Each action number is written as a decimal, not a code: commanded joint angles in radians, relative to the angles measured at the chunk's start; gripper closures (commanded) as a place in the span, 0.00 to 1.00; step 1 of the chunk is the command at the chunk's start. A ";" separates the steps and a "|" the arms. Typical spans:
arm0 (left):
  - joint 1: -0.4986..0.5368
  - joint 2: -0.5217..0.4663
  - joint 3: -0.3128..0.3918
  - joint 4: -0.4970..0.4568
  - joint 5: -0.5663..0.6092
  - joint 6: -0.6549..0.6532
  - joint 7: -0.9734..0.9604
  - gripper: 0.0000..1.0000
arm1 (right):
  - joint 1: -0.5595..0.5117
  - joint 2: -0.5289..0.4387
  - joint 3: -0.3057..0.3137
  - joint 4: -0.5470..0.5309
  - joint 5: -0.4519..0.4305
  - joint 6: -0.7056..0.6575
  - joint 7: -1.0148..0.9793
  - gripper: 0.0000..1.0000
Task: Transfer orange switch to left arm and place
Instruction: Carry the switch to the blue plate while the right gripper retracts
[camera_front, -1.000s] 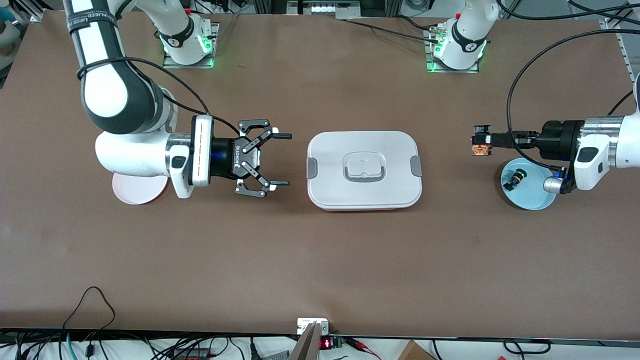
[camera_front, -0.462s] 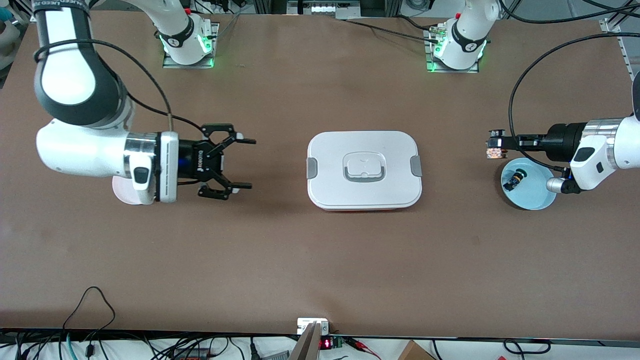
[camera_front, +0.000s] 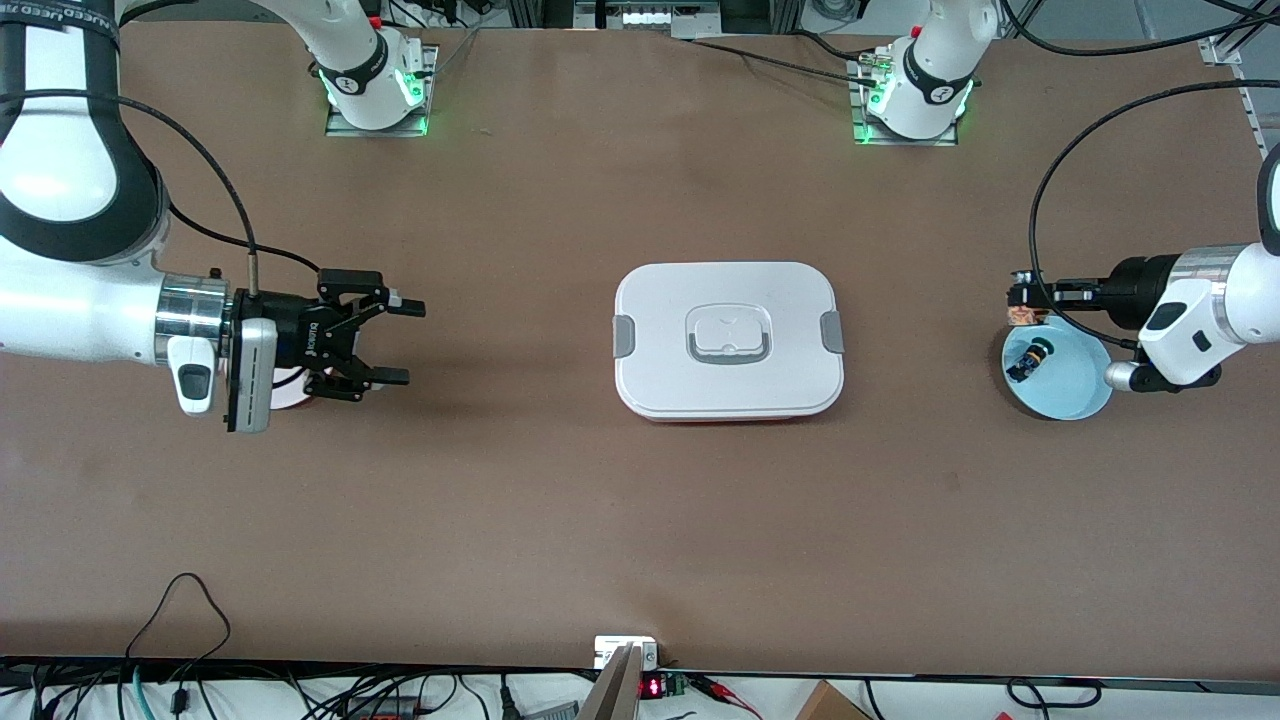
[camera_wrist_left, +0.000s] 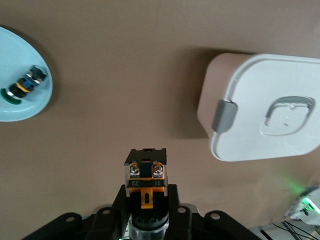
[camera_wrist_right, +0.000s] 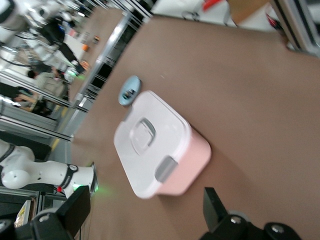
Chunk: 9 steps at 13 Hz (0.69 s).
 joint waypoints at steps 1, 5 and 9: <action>0.002 0.016 -0.003 0.003 0.094 0.013 0.028 1.00 | 0.001 -0.043 -0.002 0.012 -0.182 -0.009 0.244 0.00; 0.004 0.045 -0.003 -0.013 0.242 0.055 0.085 1.00 | -0.031 -0.060 -0.002 0.061 -0.468 -0.174 0.603 0.00; 0.077 0.047 -0.002 -0.121 0.357 0.225 0.224 1.00 | -0.028 -0.074 0.001 0.078 -0.846 -0.273 0.572 0.00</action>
